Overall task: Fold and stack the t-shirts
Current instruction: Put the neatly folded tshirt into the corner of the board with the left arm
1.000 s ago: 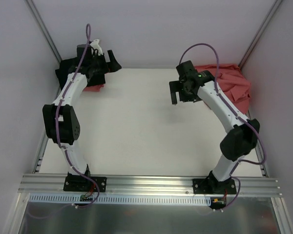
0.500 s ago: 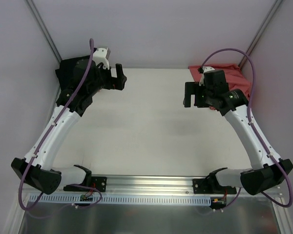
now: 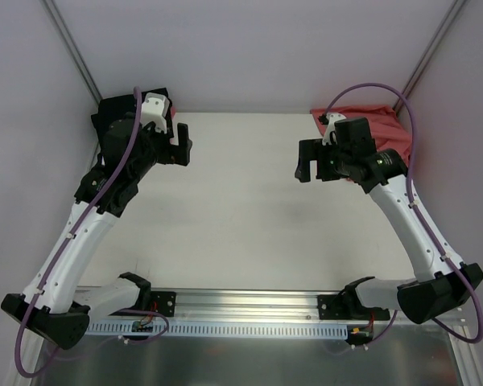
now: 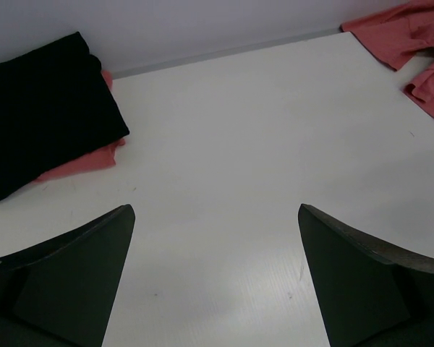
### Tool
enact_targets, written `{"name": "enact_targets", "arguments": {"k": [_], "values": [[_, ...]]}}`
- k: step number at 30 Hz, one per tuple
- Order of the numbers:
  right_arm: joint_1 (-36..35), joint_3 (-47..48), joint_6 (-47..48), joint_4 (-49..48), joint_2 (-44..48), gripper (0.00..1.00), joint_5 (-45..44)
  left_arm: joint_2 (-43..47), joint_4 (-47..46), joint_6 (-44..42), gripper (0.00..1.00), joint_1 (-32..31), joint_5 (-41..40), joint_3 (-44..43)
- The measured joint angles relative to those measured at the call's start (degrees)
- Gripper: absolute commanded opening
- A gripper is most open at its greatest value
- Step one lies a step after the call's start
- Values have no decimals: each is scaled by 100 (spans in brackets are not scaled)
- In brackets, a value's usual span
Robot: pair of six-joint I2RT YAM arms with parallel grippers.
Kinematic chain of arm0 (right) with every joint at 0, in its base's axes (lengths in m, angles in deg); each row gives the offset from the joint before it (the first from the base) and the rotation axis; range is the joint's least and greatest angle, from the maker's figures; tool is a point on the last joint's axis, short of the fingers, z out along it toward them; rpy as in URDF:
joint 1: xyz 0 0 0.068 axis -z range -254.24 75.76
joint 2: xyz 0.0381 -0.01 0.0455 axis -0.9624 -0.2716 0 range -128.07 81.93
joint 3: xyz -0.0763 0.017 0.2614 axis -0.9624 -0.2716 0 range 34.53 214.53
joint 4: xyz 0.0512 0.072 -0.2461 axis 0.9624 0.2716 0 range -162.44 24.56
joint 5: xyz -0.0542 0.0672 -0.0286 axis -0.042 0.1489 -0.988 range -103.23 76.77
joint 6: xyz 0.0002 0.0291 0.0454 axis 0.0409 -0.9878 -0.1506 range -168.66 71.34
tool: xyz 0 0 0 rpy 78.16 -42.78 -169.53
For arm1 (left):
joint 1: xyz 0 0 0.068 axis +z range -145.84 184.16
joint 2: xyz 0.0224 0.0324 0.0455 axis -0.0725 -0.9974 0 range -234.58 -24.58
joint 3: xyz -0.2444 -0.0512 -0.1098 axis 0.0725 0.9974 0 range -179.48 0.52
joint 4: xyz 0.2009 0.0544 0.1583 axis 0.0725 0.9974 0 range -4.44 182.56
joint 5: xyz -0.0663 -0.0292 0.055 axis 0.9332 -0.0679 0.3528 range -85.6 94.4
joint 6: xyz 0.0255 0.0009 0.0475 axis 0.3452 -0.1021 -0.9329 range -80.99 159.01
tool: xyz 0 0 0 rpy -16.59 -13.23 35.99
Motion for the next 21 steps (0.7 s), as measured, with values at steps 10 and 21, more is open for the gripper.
{"name": "enact_targets", "arguments": {"k": [10,21], "values": [[0,24,-7,-28,-68,99,42,378,-4,-96,99,0,-2,413],[0,24,22,-42,-68,100,-4,240,-13,-101,99,0,22,417]]}}
